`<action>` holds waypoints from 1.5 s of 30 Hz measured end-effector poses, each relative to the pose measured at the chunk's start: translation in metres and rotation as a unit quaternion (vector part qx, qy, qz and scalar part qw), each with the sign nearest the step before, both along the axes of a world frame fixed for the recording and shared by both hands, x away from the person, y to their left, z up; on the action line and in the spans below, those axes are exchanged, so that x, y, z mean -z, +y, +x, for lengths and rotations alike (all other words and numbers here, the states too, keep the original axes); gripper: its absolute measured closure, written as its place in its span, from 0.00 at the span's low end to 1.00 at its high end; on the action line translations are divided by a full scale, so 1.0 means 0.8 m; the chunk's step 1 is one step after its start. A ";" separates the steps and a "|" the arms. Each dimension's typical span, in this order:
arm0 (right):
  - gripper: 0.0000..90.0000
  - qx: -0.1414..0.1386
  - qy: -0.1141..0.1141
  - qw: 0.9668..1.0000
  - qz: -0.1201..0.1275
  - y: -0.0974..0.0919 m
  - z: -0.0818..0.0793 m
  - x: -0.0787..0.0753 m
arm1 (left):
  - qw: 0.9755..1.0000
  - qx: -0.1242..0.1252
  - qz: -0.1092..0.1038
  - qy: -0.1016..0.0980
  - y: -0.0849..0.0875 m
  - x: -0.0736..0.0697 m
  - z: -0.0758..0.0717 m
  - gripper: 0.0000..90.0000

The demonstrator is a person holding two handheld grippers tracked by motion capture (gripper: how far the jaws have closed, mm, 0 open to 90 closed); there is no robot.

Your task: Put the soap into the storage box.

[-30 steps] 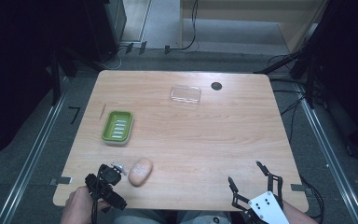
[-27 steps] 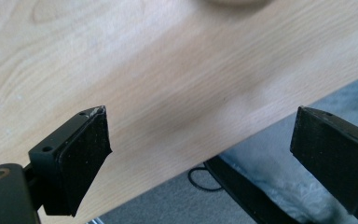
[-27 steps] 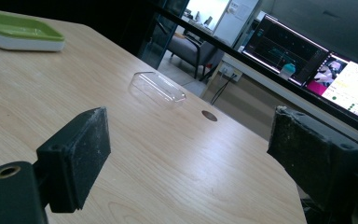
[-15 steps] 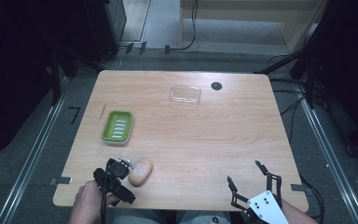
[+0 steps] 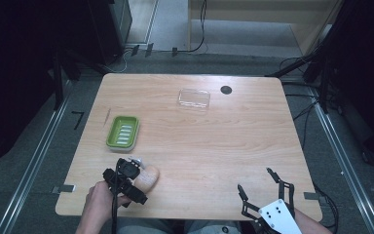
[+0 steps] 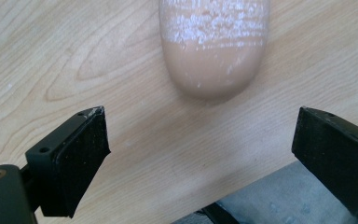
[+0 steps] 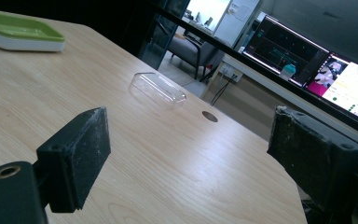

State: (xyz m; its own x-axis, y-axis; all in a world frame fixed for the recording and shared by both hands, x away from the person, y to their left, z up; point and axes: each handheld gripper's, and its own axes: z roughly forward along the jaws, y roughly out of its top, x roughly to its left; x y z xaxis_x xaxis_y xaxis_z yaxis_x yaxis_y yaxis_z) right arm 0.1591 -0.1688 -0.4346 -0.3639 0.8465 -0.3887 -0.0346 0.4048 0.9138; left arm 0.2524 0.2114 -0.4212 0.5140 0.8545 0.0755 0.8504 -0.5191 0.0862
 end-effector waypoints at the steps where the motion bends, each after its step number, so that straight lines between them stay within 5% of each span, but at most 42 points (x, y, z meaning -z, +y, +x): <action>1: 0.15 0.000 0.000 1.000 0.000 0.000 0.000 0.000 | 1.000 0.000 0.000 0.000 0.000 0.000 0.000 0.04; 10: 0.15 0.000 0.000 1.000 0.000 0.000 0.000 0.000 | 1.000 -0.005 -0.011 0.000 -0.008 0.001 0.013 0.04; 45: 0.15 0.001 0.002 1.000 0.002 -0.001 0.000 0.000 | 1.000 -0.015 0.002 0.021 -0.034 0.038 0.057 0.05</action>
